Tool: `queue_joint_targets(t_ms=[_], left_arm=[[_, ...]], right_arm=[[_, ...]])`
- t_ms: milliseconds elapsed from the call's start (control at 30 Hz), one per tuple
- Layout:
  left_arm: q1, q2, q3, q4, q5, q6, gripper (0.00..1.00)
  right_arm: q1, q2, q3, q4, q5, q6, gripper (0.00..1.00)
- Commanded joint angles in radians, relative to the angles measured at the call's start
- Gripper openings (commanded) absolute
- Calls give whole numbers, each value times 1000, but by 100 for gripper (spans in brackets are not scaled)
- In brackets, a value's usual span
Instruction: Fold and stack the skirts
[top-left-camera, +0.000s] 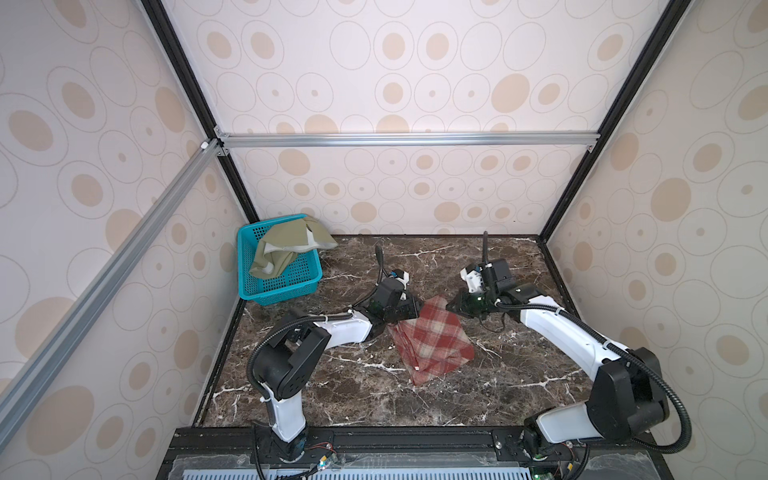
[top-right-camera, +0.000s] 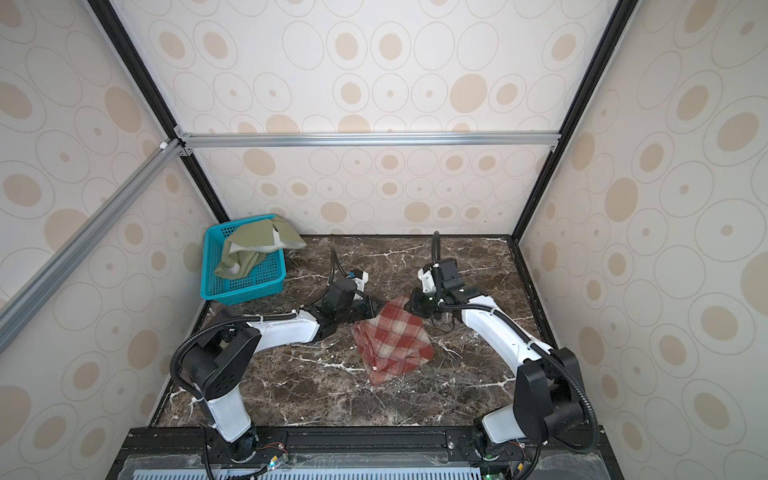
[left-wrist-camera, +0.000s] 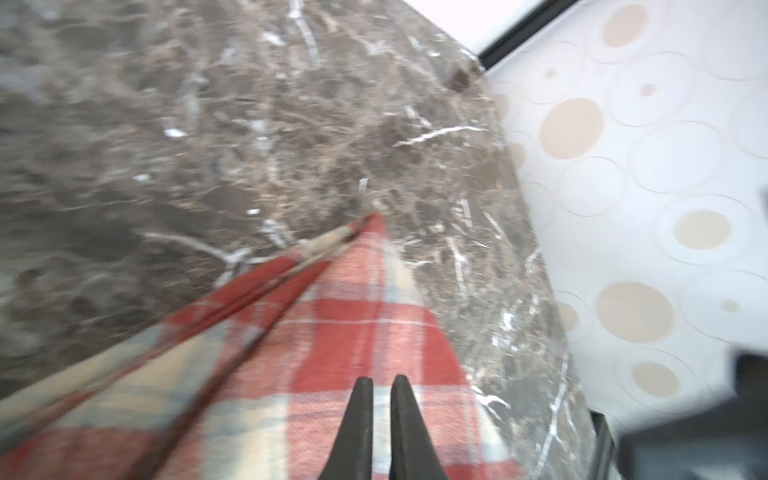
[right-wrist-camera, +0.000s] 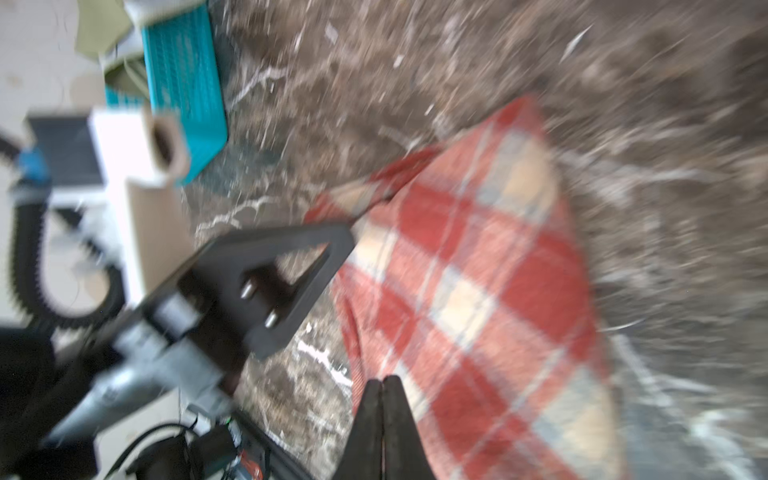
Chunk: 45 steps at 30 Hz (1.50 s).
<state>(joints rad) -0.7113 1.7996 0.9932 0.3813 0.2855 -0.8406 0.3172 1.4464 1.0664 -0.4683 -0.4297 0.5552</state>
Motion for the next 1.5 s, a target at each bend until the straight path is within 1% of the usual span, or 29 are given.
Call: queue_joint_targets(t_ms=[0, 33, 100, 300, 467, 767, 900, 933, 1067, 1200, 1333, 1467], left_arm=[[-69, 4, 26, -9, 37, -20, 11], [-83, 8, 25, -3, 38, -26, 11], [-114, 20, 25, 10, 44, -35, 11], [-191, 79, 57, -4, 74, -33, 11], [-219, 97, 58, -41, 109, -13, 11], [-231, 121, 38, -94, 138, 2, 10], [-232, 126, 21, -94, 149, -2, 10], [-233, 127, 19, -123, 151, 1, 10], [-234, 114, 7, -173, 149, 21, 10], [-234, 84, -24, -227, 122, 40, 9], [-234, 59, -64, -263, 86, 26, 9], [-232, 34, -113, -285, 41, 7, 7]], right_arm=[[-32, 94, 26, -44, -1, -74, 5], [-56, 122, 45, -52, -5, -86, 4], [-70, 174, 67, -40, -17, -105, 2], [-115, 277, 102, 14, -69, -120, 2], [-115, 371, 165, 21, -124, -139, 3], [-108, 508, 197, 108, -210, -80, 2], [-93, 550, 215, 107, -196, -77, 2], [-89, 560, 220, 104, -191, -77, 2], [-88, 580, 228, 101, -110, -58, 0], [-93, 582, 234, 112, -26, -36, 0], [-100, 581, 239, 129, -9, -9, 0], [-99, 548, 214, 143, 17, 2, 0]])
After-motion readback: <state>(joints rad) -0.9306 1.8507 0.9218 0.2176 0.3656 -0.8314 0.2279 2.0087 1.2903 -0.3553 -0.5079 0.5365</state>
